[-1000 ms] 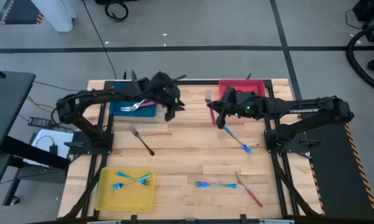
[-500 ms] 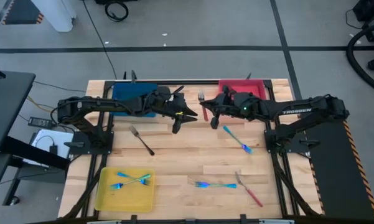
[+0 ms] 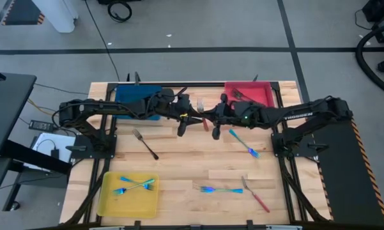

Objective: Sort silverware by color (type)
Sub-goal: Put the red fork into the blue bin

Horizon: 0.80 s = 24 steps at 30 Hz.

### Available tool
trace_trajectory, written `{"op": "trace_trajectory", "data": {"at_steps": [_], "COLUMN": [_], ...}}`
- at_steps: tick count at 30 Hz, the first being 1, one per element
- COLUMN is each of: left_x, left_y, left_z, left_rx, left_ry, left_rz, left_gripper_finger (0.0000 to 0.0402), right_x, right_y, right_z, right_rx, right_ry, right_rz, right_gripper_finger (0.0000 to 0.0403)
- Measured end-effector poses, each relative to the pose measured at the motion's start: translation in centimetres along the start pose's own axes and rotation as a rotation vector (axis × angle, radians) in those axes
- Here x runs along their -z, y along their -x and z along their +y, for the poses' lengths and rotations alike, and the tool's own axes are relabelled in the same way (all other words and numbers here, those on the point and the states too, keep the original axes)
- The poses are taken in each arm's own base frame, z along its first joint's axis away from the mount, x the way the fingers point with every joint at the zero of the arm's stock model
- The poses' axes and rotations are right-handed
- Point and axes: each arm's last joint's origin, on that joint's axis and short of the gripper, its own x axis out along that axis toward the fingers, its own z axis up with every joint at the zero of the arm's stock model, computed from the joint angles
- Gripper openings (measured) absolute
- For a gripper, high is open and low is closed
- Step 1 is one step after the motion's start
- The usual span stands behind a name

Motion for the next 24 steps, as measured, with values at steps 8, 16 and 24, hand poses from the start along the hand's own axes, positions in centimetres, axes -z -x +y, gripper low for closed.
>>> {"op": "trace_trajectory", "data": {"at_steps": [8,16,24], "left_x": [0.0,0.0,0.1], "left_y": [0.0,0.0,0.0], "left_z": [0.0,0.0,0.0], "left_rx": [0.000,0.003,0.009], "left_ry": [-0.006,-0.011,-0.008], "left_rz": [0.003,0.002,0.007], "left_gripper_finger": [0.0105,0.0074,0.0031], "right_x": [0.7,0.5,0.5], "right_y": [-1.1,-1.2,-1.2], "right_z": [0.7,0.7,0.7], "right_rx": [-0.014,-0.013,-0.013], "right_ry": [-0.007,0.001,0.015], "right_rz": [0.001,-0.021,-0.022], "right_gripper_finger": [0.0010,0.0010,0.0015]}}
